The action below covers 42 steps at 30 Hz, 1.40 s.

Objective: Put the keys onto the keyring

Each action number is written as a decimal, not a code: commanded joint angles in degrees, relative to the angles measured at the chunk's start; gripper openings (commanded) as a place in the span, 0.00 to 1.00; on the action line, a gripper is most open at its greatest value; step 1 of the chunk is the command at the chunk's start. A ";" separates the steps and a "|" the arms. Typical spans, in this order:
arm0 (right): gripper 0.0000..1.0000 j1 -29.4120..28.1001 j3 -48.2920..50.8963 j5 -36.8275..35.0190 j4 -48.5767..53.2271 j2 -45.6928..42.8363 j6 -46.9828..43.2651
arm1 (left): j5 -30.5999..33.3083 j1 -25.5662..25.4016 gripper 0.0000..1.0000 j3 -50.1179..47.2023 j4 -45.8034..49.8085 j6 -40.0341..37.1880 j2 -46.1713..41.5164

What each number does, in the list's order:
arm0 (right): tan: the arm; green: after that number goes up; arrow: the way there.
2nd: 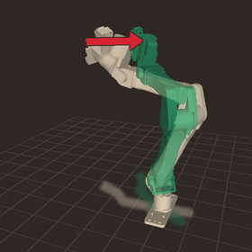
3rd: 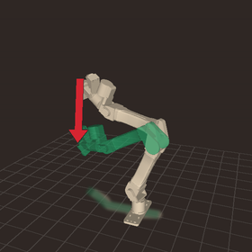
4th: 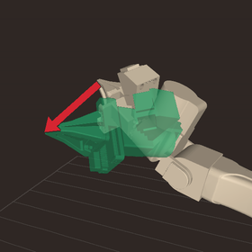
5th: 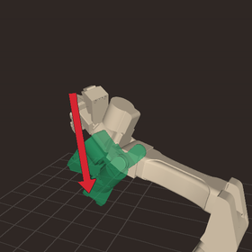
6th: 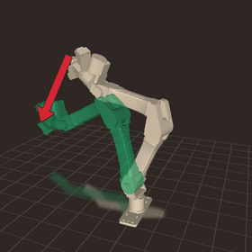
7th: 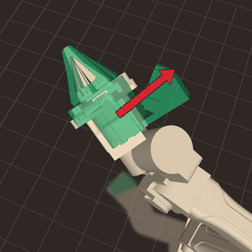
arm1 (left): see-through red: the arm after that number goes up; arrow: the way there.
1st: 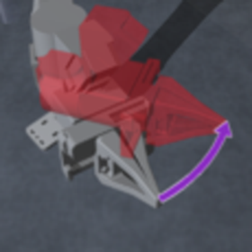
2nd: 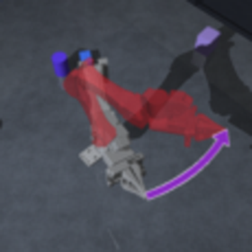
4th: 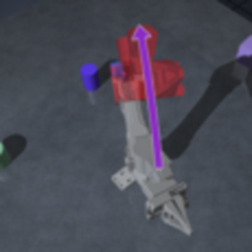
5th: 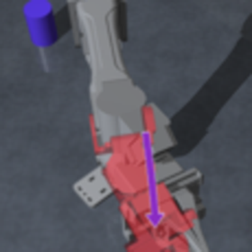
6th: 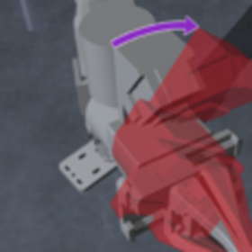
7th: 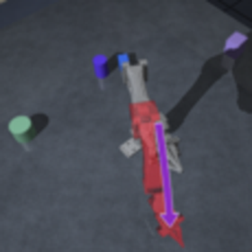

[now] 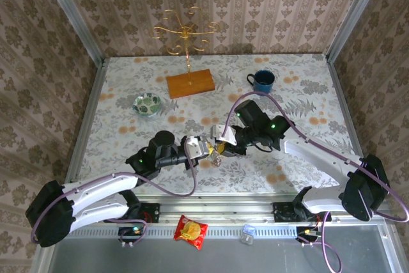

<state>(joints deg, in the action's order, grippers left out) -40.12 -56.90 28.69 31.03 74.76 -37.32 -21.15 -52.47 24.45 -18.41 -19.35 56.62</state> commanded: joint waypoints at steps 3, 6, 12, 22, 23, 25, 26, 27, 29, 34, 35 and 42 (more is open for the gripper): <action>0.11 0.43 0.35 -0.40 0.00 -1.96 1.55 | -0.13 -0.17 0.00 0.38 -2.06 -0.95 -0.63; 0.06 0.62 0.11 0.31 0.00 -2.06 1.72 | -0.21 -0.12 0.00 0.34 -2.15 -0.76 -0.72; 0.21 0.81 -0.25 1.60 -2.07 -1.69 3.09 | -0.30 -0.13 0.00 0.34 -2.37 -0.77 -0.63; 0.08 0.79 -0.85 2.42 -2.57 -0.67 3.27 | -0.12 -0.15 0.00 0.02 -3.23 -0.59 -0.72; 0.03 0.91 -0.85 2.58 -2.55 -0.74 3.31 | -0.13 -0.15 0.00 -0.01 -3.33 -0.55 -0.80; 0.00 1.47 -0.75 3.11 -2.68 -0.88 3.64 | -0.12 -0.04 0.00 -0.17 -3.52 -0.51 -1.06; 0.00 1.95 -0.63 3.39 -2.93 -1.00 3.85 | -0.17 -0.02 0.00 -0.26 -3.70 -0.38 -1.29; 0.00 2.42 -0.41 3.48 -3.34 -1.10 4.14 | -0.25 -0.01 0.00 -0.44 -3.94 -0.26 -1.51; 0.00 3.56 0.59 3.81 -4.62 -1.20 4.85 | -0.51 0.05 0.00 -0.70 -4.50 0.01 -1.83; 0.00 4.80 2.16 5.88 -5.41 1.62 5.07 | -1.13 0.08 0.00 -1.67 -7.61 0.98 -2.30; 0.00 4.79 2.11 6.94 -5.44 1.97 5.10 | -1.25 0.03 0.00 -1.66 -7.76 1.14 -2.22; 0.12 4.87 4.27 9.52 -9.78 -3.01 5.84 | -1.22 0.10 0.00 -2.71 -9.90 2.10 -1.60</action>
<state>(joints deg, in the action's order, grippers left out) -35.59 -53.91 35.27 24.56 75.31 -32.23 -21.21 -52.42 22.35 -24.03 -18.83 55.64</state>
